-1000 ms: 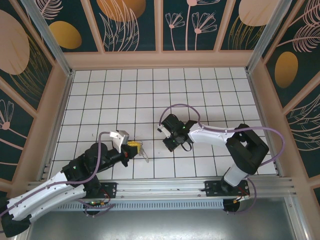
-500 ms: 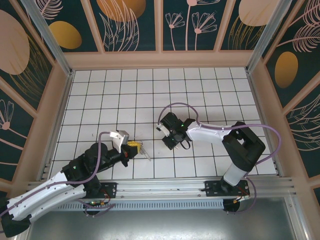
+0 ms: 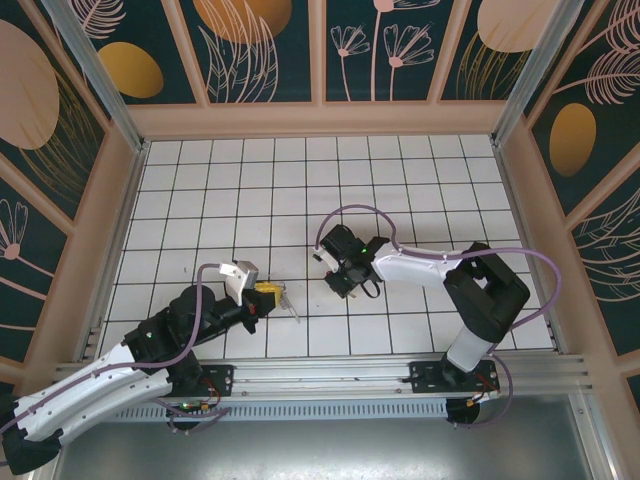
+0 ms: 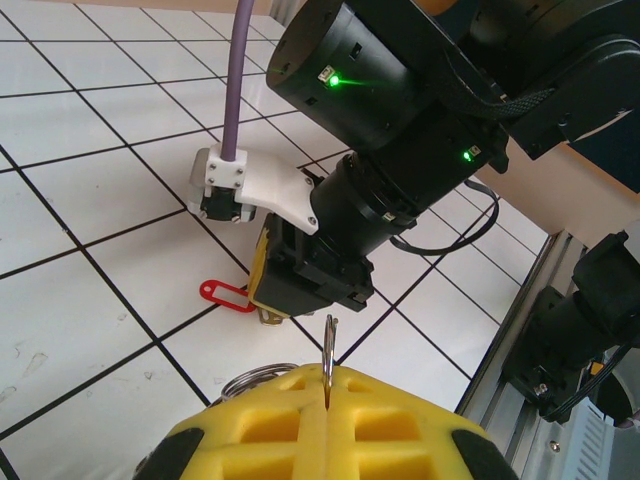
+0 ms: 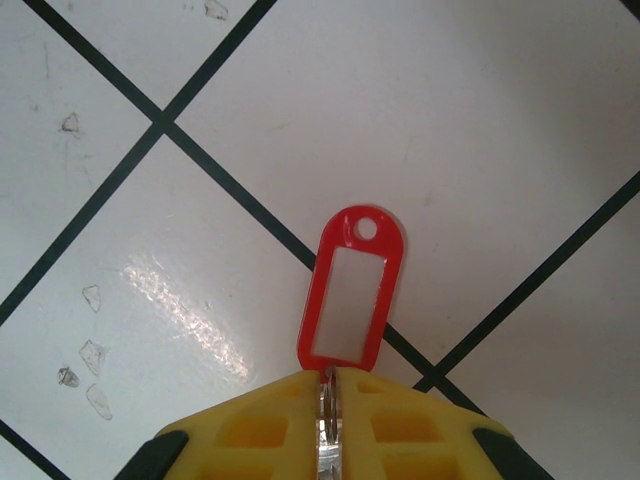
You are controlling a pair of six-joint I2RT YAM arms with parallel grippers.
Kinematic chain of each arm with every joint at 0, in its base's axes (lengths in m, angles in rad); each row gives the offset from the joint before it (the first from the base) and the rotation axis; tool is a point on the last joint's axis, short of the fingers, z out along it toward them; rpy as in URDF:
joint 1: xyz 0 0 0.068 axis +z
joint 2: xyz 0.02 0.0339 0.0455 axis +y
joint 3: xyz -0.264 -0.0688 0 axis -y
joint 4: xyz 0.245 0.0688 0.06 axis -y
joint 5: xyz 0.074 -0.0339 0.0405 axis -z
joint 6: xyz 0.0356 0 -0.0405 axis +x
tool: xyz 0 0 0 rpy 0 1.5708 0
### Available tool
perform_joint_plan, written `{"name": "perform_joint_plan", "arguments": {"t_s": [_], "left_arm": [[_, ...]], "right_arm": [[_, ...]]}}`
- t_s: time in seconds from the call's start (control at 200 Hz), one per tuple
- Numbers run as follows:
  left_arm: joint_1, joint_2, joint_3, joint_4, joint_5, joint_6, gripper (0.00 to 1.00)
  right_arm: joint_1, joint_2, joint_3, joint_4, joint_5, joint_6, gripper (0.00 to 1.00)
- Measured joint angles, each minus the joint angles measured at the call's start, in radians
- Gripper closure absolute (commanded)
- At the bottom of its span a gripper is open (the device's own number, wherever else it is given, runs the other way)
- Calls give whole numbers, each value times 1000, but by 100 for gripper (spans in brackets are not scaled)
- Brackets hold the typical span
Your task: Put the keys on the keyring
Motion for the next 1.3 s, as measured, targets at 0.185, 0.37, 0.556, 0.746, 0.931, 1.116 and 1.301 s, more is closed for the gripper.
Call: {"name": "perform_joint_plan", "arguments": {"t_s": [0.185, 0.37, 0.556, 0.746, 0.931, 1.116, 1.301], "left_arm": [[0, 0, 0, 0, 0, 0, 100], [0, 0, 0, 0, 0, 0, 100], [0, 0, 0, 0, 0, 0, 100], [0, 0, 0, 0, 0, 0, 100], [0, 0, 0, 0, 0, 0, 100], [0, 0, 0, 0, 0, 0, 100], [0, 0, 0, 0, 0, 0, 100]], "right_arm": [[0, 3, 1, 0, 8, 0, 85], [0, 3, 1, 0, 11, 0, 83], [2, 3, 1, 0, 11, 1, 81], [4, 3, 1, 0, 11, 1, 81], [4, 3, -1, 0, 11, 2, 81], [3, 3, -6, 0, 10, 2, 81], [2, 3, -13, 0, 8, 3, 84]]}}
